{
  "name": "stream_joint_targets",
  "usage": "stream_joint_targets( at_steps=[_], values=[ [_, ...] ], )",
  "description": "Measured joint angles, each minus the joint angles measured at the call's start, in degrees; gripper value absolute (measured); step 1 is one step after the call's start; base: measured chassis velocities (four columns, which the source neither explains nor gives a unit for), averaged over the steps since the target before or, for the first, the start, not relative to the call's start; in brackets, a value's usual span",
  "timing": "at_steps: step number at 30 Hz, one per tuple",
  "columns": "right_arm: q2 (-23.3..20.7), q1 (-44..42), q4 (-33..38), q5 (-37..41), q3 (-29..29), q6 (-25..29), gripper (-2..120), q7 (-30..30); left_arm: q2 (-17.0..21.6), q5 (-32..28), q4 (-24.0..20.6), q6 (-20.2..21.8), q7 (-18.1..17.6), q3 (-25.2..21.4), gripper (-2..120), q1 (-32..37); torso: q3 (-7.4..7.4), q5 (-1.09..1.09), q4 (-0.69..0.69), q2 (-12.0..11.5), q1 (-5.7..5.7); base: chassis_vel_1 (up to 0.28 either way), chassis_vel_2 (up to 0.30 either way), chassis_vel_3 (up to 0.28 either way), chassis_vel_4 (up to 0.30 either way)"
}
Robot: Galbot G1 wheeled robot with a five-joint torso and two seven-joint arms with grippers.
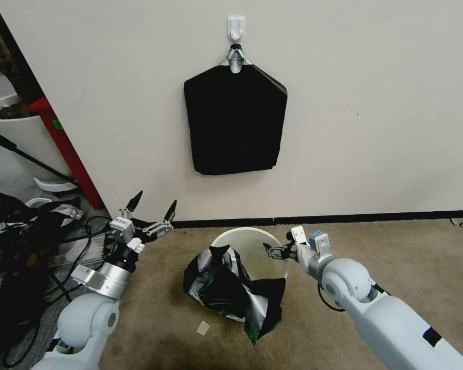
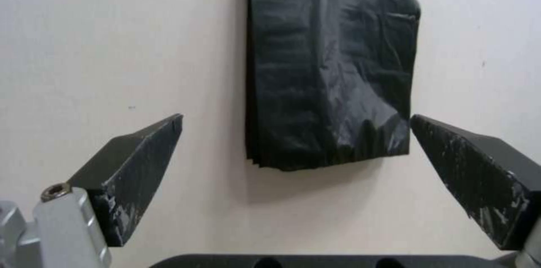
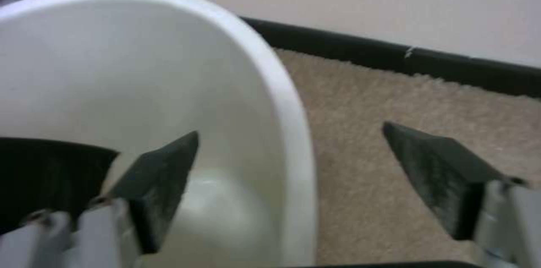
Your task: Place a trash bag onto the trash bin.
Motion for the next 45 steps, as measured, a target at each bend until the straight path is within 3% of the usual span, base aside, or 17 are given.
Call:
stream_joint_targets(
  at_steps=[4,7,9,11,13,17,19,20,23,25,26,28,29,31,42,45],
  values=[
    [0.6,0.8,-0.4,0.5,0.0,-1.0,74,-0.4,-0.1,0.7,0.2,0.0,-1.0,0.2,100,0.1,0.00,-0.01,0.01,0.0,0.00,0.000,0.000,0.000,0.000],
    [1.4,1.7,-1.6,0.5,-0.4,-1.4,59,0.2,-0.2,1.5,0.6,0.0,-1.9,0.4,100,0.3,0.00,0.00,0.01,0.0,0.00,0.000,0.000,0.000,0.000],
    [1.4,1.8,-1.7,0.4,-0.5,-1.4,57,0.3,-0.2,1.6,0.7,0.0,-2.0,0.5,100,0.3,0.00,0.00,0.01,0.0,0.00,0.000,0.000,0.000,0.000],
    [1.9,1.8,-2.5,0.1,-0.8,-0.9,43,2.1,-0.3,2.0,0.8,0.0,-2.6,0.7,100,0.6,0.00,0.00,0.01,0.0,-0.01,0.000,0.000,0.000,0.000],
    [2.1,1.6,-2.5,0.4,-1.0,0.2,40,3.7,-0.4,2.3,0.8,0.0,-3.0,0.8,100,0.7,0.00,0.00,0.01,0.0,-0.01,0.000,0.000,0.000,0.000],
    [3.0,-1.7,0.5,4.6,-1.1,3.8,22,13.5,-0.6,3.3,1.2,-0.1,-3.9,1.4,100,0.7,0.00,-0.01,0.00,0.0,-0.01,0.000,0.000,0.000,0.000],
    [3.4,-2.6,1.3,5.6,-1.1,4.5,18,16.0,-0.7,3.4,1.3,-0.2,-4.1,1.5,100,0.7,0.00,-0.01,0.01,0.0,-0.01,0.000,0.000,0.000,0.000],
    [4.6,-4.9,3.0,7.8,-1.3,7.4,10,22.9,-1.0,3.9,1.7,-0.2,-4.8,2.0,100,0.6,0.00,0.00,0.02,0.0,-0.01,0.000,0.000,0.000,0.000],
    [5.0,-5.8,3.4,8.6,-1.5,9.1,9,25.4,-1.1,4.0,1.7,-0.2,-5.0,2.2,100,0.6,0.00,0.01,0.01,0.0,-0.01,0.000,0.000,0.000,0.000],
    [6.9,-10.1,6.6,12.8,-1.8,20.0,7,36.3,-1.2,4.3,1.7,-0.2,-5.6,2.5,100,0.6,0.00,-0.01,0.01,0.0,-0.01,0.000,0.000,0.000,0.000],
    [6.9,-10.1,6.6,12.8,-1.8,20.0,7,36.3,-1.2,4.3,1.7,-0.2,-5.6,2.5,100,0.6,0.00,-0.01,0.01,0.0,-0.01,0.000,0.000,0.000,0.000],
    [9.4,-12.7,9.3,15.4,-1.3,29.3,7,44.8,-1.1,4.4,1.8,-0.2,-6.1,2.4,100,0.8,-0.01,-0.02,0.00,0.0,-0.01,0.000,0.000,0.000,0.000],
    [9.4,-12.7,9.3,15.4,-1.3,29.3,7,44.8,-1.1,4.4,1.8,-0.2,-6.1,2.4,100,0.8,-0.01,-0.02,0.00,0.0,-0.01,0.000,0.000,0.000,0.000],
    [12.2,-14.2,10.9,16.8,-1.3,34.8,7,50.8,-1.0,4.6,1.9,-0.2,-7.0,2.4,100,1.1,0.00,-0.01,0.01,0.0,-0.01,0.000,0.000,0.000,0.000],
    [17.3,-17.2,8.3,12.4,-1.4,43.1,7,55.2,-1.2,5.3,1.4,0.0,-8.1,3.2,100,1.6,0.00,0.00,0.00,0.0,-0.01,0.000,0.000,0.000,0.000],
    [18.6,-18.3,6.9,5.0,-1.8,46.6,7,55.5,-1.1,5.3,1.1,0.0,-8.2,3.1,100,2.0,0.00,0.00,0.01,0.0,-0.01,0.000,0.000,0.000,0.000]
  ],
)
